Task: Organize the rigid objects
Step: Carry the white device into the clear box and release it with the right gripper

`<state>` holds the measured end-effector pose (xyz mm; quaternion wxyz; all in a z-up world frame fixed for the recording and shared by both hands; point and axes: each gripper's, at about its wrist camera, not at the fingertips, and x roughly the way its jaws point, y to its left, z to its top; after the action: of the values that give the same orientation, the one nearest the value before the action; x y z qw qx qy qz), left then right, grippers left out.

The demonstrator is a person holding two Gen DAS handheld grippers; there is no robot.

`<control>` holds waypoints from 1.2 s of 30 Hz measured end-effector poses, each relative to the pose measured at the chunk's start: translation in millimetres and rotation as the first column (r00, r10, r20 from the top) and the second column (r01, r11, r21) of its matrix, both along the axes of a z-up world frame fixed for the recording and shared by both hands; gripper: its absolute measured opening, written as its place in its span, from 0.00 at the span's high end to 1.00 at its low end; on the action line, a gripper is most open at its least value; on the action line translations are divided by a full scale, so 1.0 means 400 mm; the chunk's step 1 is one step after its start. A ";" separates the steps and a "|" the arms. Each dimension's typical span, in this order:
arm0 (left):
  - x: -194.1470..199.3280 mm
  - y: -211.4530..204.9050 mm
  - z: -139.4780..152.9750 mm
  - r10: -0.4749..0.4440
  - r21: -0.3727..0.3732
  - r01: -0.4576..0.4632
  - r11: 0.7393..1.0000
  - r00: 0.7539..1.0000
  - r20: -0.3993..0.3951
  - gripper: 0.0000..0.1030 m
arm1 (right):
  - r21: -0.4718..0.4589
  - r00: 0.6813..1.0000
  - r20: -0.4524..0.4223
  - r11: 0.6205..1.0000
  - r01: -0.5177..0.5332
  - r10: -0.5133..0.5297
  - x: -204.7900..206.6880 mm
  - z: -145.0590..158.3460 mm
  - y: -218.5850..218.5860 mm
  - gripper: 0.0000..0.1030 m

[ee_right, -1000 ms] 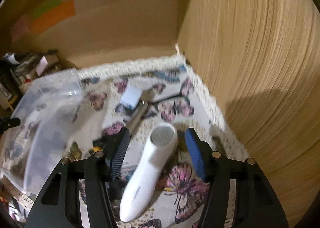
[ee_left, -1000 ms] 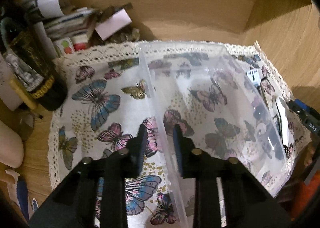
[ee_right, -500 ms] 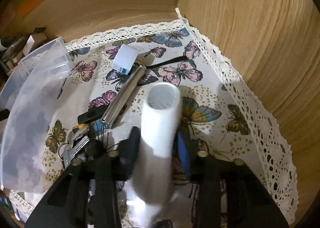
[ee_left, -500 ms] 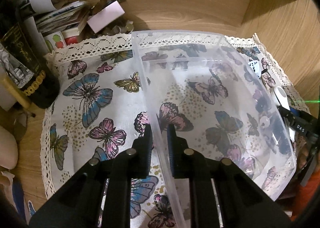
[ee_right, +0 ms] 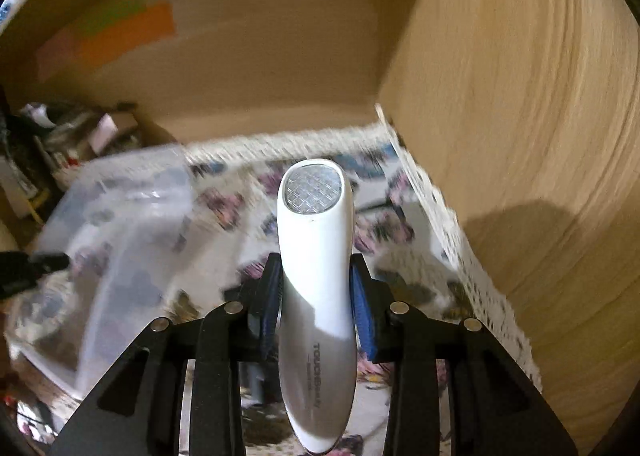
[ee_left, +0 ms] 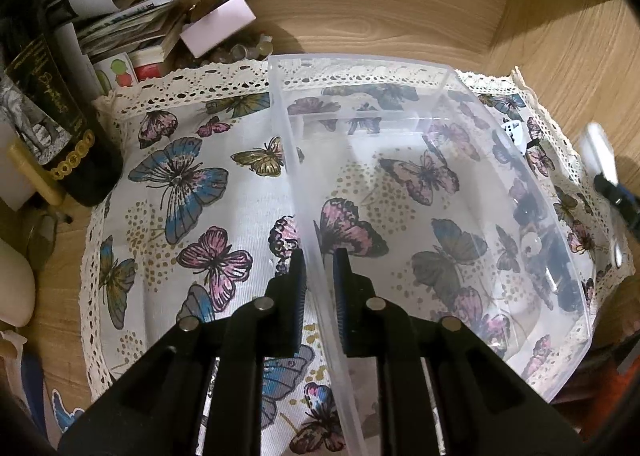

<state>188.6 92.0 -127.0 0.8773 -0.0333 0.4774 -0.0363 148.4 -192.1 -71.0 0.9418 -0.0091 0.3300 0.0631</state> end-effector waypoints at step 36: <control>-0.013 0.000 0.000 -0.029 0.005 0.029 1.000 0.999 0.035 0.85 | -0.049 0.904 -0.150 0.910 -0.411 0.400 0.113 -0.019 0.437 0.71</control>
<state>183.4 91.9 -126.9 0.8850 -0.0236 0.4625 -0.0486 193.5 -17.2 -78.7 0.8820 -0.1105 0.3871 0.2451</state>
